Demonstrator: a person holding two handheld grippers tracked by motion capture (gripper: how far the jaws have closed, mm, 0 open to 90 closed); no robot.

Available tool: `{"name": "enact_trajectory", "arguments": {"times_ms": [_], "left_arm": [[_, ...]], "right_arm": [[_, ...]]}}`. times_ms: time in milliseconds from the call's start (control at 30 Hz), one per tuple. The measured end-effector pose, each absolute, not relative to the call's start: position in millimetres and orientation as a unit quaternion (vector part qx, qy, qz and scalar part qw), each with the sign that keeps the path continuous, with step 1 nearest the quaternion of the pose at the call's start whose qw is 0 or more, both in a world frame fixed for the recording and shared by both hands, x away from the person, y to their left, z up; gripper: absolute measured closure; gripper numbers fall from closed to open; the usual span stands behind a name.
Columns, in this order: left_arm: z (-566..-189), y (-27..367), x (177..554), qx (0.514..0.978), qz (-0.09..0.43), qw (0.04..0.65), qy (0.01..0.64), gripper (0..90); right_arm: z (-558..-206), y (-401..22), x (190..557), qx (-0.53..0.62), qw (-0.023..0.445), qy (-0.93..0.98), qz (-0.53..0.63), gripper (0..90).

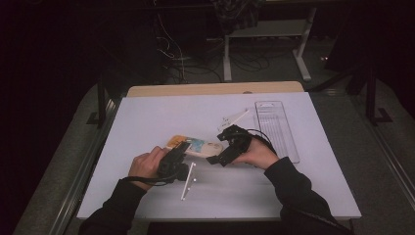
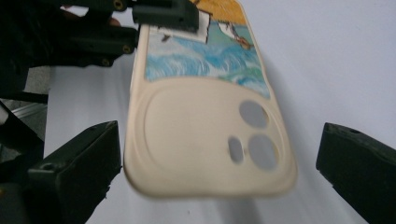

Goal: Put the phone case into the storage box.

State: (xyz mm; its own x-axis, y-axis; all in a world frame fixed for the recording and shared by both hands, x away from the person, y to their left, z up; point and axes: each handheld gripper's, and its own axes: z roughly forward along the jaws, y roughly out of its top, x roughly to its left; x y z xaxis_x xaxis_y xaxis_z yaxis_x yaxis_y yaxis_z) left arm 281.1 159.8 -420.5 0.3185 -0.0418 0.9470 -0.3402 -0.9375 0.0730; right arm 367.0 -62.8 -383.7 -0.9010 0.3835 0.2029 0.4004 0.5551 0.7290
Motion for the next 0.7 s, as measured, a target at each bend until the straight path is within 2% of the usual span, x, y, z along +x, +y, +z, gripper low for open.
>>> {"name": "enact_trajectory", "arguments": {"times_ms": [700], "left_arm": [[-419,168,287,0.806,0.570,0.123,-0.102,79.9]], "right_arm": [[-392,-87,365,-0.242,0.005,-0.884,-0.400,0.0]]}}
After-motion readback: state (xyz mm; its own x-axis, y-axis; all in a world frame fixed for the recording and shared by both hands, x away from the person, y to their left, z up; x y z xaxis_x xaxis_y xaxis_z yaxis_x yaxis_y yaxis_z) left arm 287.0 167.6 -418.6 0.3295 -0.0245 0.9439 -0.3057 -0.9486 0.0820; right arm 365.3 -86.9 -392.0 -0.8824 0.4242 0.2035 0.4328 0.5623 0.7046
